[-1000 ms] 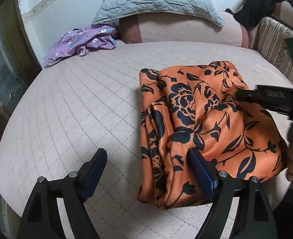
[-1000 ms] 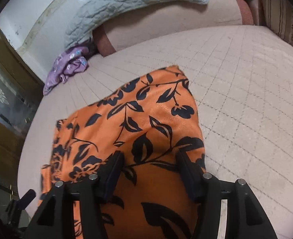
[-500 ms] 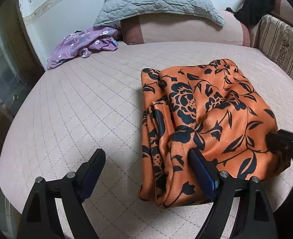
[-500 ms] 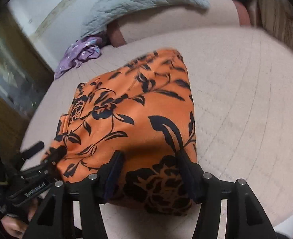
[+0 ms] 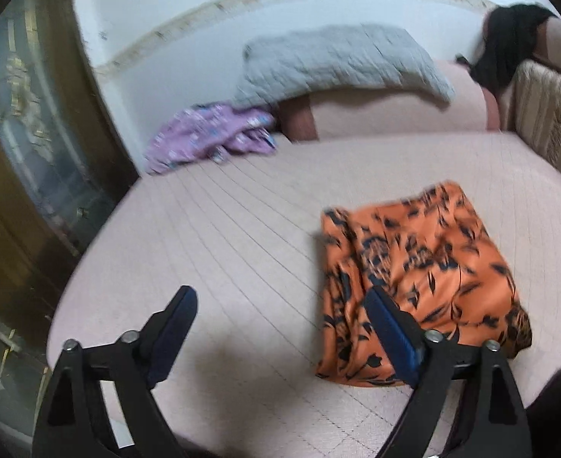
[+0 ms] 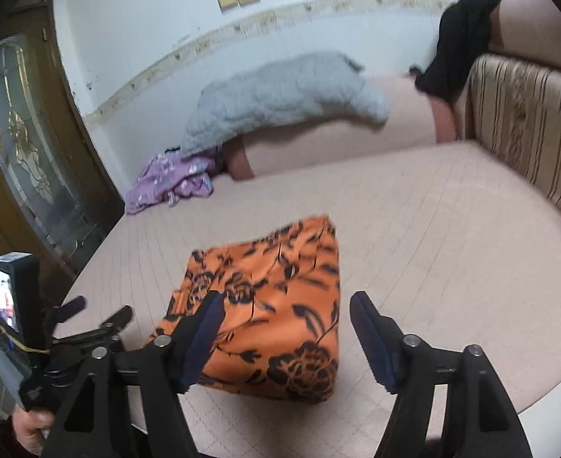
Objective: Fold small clothes
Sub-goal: 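Lift both grippers off the folded blouse and pull back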
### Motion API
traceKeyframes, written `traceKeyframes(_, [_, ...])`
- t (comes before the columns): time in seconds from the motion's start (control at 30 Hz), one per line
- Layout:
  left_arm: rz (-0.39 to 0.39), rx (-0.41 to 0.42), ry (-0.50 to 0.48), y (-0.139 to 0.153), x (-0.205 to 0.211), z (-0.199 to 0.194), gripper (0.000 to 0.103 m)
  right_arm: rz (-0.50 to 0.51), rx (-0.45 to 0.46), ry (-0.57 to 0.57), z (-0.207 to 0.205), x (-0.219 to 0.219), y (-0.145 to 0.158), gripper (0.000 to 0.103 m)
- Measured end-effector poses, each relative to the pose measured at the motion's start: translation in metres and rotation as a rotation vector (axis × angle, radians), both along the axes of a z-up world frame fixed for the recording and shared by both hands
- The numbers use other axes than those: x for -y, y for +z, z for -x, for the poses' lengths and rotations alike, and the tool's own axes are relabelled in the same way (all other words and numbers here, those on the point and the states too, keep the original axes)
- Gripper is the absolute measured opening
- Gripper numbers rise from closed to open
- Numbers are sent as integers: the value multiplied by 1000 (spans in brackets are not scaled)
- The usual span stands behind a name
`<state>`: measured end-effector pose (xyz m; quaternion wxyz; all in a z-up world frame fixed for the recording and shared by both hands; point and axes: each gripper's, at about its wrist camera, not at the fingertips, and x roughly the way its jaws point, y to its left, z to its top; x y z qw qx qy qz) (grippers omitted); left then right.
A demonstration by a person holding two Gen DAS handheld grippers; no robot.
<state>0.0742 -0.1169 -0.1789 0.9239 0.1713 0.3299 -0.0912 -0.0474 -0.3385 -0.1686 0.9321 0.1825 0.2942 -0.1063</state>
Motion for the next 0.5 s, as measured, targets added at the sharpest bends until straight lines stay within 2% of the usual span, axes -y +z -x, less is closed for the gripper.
traceKeyframes(0.03, [-11,22,15,8,-1,2,98,16,6,-5,2,0,7,75])
traceKeyframes(0.13, [-17,69,25,26,-5,12,99,43,15,-7,9,-2,19,78])
traceKeyframes(0.5, [39,134,62,65,-21,36,99,84,-3,-23,23,-6,25,78])
